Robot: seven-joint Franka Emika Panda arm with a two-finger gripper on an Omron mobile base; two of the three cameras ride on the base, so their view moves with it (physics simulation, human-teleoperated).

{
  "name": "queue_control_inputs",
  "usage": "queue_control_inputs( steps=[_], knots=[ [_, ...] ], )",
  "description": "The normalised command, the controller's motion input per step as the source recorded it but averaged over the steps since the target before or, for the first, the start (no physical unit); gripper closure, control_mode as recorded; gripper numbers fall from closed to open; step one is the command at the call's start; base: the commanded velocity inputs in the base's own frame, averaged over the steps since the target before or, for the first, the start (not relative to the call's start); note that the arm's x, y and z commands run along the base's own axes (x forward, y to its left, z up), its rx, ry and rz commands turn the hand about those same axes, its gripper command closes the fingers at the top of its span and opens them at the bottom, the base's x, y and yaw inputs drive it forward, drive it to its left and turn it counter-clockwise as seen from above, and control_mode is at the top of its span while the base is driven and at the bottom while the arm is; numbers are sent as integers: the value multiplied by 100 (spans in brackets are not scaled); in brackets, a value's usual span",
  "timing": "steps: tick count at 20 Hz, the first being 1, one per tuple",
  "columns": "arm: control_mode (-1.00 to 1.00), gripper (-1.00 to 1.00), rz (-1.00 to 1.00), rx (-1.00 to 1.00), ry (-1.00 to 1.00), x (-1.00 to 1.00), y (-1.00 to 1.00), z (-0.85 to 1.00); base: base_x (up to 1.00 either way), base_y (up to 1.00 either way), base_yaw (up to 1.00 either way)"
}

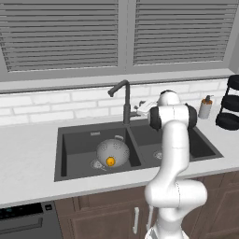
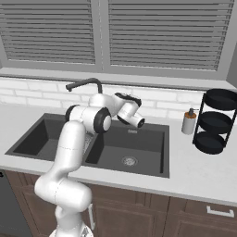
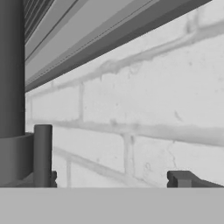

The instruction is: Put the colander in the sink, put the tangerine in the colander, and turn on the sink faucet and pour water over the colander.

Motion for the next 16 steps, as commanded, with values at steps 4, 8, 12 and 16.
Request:
queue_control_inputs(
  steps=[4, 8, 12, 16],
  knots=[
    [-100, 100, -5, 0, 0, 24, 0, -9, 0, 0, 0],
    [-100, 100, -7, 0, 0, 19, -3, -3, 0, 0, 0],
    [-100, 100, -10, 1, 0, 14, -11, 0, 0, 0, 0],
    [-100, 100, -13, 1, 0, 23, -20, 0, 0, 0, 0]
  ],
)
